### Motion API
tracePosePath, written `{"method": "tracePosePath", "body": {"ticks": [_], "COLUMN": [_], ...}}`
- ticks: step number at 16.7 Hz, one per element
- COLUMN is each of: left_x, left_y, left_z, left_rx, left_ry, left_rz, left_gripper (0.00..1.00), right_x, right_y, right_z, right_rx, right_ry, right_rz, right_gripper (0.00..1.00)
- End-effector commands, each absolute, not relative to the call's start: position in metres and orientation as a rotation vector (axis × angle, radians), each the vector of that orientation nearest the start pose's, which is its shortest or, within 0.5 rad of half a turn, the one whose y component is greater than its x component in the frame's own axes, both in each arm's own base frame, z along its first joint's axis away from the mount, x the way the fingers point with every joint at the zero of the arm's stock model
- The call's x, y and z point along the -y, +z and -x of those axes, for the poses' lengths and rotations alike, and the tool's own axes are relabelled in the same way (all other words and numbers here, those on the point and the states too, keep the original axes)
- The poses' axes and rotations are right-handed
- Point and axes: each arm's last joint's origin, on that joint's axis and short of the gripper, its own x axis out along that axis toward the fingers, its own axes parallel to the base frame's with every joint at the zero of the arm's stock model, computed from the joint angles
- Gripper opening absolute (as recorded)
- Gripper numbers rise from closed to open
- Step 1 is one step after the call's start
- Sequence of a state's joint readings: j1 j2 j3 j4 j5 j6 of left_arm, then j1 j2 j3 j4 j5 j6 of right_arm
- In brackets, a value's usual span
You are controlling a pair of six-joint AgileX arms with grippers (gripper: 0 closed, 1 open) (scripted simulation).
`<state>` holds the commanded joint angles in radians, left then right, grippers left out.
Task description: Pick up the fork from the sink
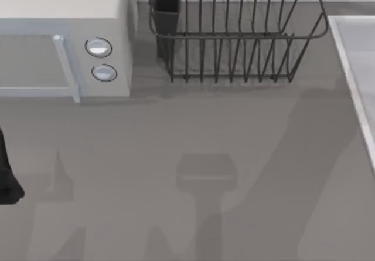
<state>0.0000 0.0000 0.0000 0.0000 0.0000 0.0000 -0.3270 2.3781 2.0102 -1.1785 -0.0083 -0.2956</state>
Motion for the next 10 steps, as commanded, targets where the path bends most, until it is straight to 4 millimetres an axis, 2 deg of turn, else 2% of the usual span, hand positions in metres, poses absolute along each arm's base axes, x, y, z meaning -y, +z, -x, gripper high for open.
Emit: {"method": "tracePosePath", "body": {"ticks": [3,8,10], "left_x": [0.001,0.001,0.001], "left_y": [0.16,0.16,0.16], "left_z": [-0.106,-0.106,-0.106], "left_rx": [0.0,0.0,0.0], "left_ry": [0.0,0.0,0.0], "left_rz": [0.0,0.0,0.0], "left_gripper": [1.0,1.0,1.0], "right_x": [0.143,0.142,0.126], "right_y": [0.183,0.183,0.188], "right_z": [-0.443,-0.443,-0.443], "right_rx": [-1.527,-1.527,-1.532], "right_ry": [-0.015,-0.015,-0.014], "right_rz": [-0.015,-0.016,-0.018], "right_gripper": [0.0,0.0,0.0]}}
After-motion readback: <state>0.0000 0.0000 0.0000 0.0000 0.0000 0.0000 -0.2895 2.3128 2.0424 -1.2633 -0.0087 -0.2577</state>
